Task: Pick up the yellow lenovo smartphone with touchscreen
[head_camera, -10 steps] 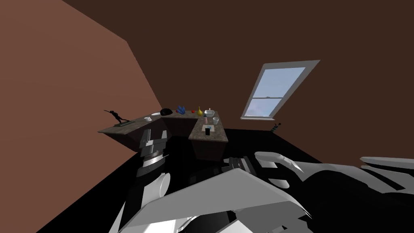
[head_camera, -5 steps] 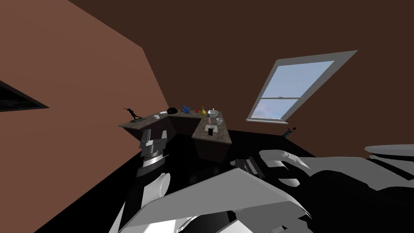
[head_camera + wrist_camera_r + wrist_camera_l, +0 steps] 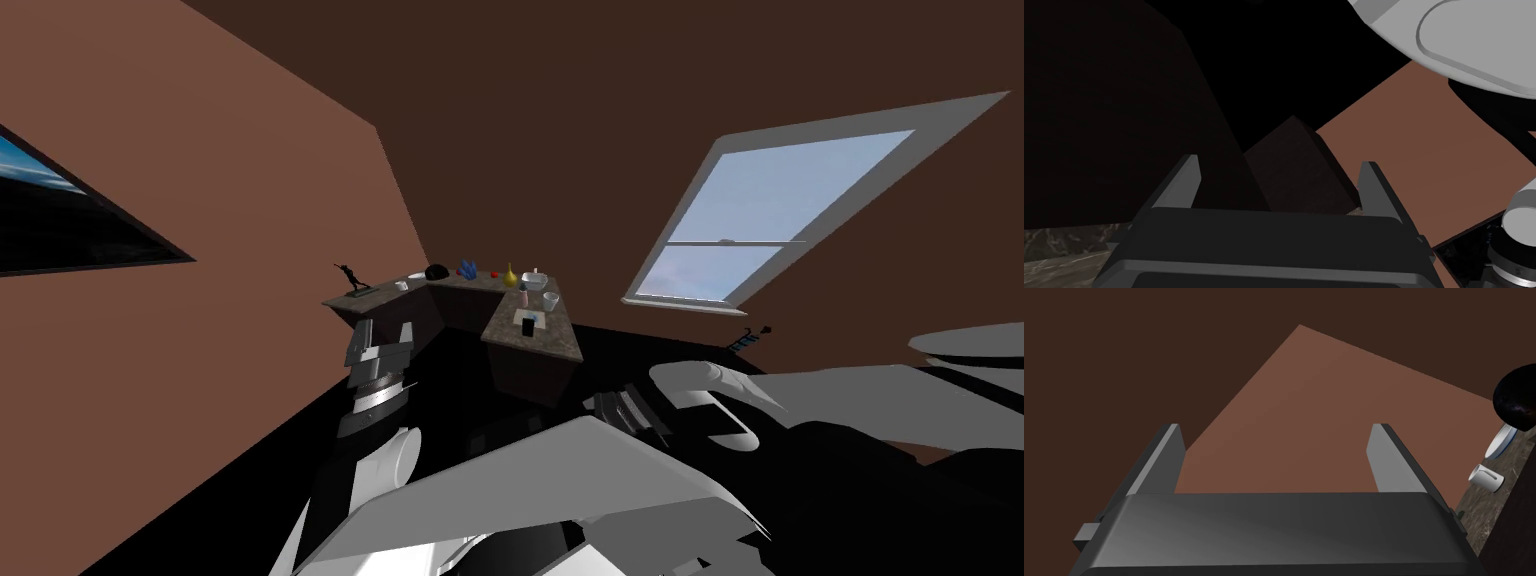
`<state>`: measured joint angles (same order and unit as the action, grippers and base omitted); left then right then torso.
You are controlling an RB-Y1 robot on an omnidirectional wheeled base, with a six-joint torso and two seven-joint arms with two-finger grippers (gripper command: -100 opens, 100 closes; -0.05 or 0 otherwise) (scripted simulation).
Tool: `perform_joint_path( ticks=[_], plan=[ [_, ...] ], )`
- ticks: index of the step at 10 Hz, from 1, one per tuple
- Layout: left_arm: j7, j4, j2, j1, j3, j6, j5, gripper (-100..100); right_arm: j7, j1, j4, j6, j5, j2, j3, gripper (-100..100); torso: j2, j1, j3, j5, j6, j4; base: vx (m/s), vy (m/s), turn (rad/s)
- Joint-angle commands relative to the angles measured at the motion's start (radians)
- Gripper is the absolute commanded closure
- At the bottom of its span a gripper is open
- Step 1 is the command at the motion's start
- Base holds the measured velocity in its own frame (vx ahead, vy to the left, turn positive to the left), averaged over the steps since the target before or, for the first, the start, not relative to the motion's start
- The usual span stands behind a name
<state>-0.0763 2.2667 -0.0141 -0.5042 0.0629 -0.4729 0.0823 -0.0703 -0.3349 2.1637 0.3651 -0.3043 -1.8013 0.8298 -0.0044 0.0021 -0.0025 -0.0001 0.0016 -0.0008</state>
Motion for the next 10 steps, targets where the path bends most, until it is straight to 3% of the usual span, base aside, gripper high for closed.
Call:
perform_joint_path(
  ticks=[1, 4, 6, 7, 10],
  plan=[
    [0.000, 0.000, 0.000, 0.000, 0.000, 0.000, 0.000, 0, -0.011, 0.010, -0.010, 0.002, -0.019, -0.050, 0.026, -100, 0.000, 0.000, 0.000, 0.000, 0.000, 0.000, 0.029, 0.037, 0.315],
    [0.000, 0.000, 0.000, 0.000, 0.000, 0.000, 0.000, 0, -0.023, 0.022, -0.024, 0.008, -0.039, -0.143, 0.050, -100, -0.002, 0.003, -0.001, 0.001, -0.001, -0.001, 0.040, 0.040, 0.199],
    [0.000, 0.000, 0.000, 0.000, 0.000, 0.000, 0.000, 0, -0.023, 0.022, -0.024, 0.008, -0.039, -0.149, 0.050, -100, -0.001, 0.001, 0.000, 0.000, 0.000, 0.000, 0.013, 0.006, -0.018],
    [0.000, 0.000, 0.000, 0.000, 0.000, 0.000, 0.000, 0, -0.036, 0.033, -0.037, 0.015, -0.059, -0.198, 0.071, -100, 0.001, 0.000, 0.000, 0.000, 0.000, 0.000, 0.042, 0.036, 0.295],
    [0.000, 0.000, 0.000, 0.000, 0.000, 0.000, 0.000, 0, -0.050, 0.045, -0.050, 0.024, -0.078, -0.270, 0.091, -100, -0.003, 0.004, -0.002, 0.001, -0.001, -0.001, 0.059, 0.056, 0.209]
  ],
)
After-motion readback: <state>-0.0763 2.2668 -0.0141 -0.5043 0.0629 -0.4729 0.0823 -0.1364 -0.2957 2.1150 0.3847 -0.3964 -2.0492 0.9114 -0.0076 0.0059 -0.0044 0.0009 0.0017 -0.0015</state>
